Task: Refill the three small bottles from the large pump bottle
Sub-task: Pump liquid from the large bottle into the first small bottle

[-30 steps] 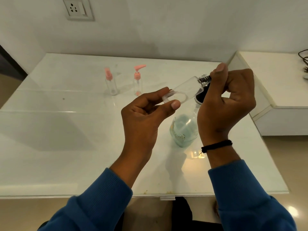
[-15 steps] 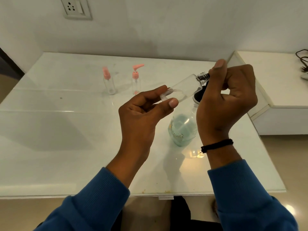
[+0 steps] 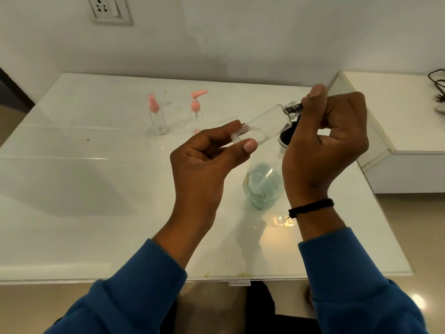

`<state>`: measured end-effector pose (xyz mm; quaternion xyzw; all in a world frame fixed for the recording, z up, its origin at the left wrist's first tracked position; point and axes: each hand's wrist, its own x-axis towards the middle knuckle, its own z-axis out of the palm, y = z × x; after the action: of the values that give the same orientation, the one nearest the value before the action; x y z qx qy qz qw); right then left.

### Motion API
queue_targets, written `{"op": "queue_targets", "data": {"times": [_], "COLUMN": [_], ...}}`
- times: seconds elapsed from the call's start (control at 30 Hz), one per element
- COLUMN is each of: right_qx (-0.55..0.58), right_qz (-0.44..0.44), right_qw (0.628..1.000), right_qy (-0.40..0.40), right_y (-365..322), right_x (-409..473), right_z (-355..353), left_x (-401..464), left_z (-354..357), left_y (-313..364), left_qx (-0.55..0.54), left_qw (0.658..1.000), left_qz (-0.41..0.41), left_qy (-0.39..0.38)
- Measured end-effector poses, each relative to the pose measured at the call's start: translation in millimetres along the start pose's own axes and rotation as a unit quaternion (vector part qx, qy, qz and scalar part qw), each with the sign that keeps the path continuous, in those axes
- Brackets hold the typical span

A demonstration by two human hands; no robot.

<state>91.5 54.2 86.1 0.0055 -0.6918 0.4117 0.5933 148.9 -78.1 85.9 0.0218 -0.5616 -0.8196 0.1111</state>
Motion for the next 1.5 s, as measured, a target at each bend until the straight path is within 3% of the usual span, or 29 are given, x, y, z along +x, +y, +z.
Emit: {"op": "queue_targets", "data": {"times": [1.5], "right_qx": [0.013], "right_qz": [0.006], "right_qw": [1.0], "right_qy": [-0.003], "right_y": [3.1], "right_x": [-2.5], "right_z": [1.1], "left_x": [1.5], "left_z": [-1.6], "left_y": [-3.6], "left_qx": [-0.002], "left_qw": [1.0], "left_qz": [-0.006], "left_qy": [0.0]}}
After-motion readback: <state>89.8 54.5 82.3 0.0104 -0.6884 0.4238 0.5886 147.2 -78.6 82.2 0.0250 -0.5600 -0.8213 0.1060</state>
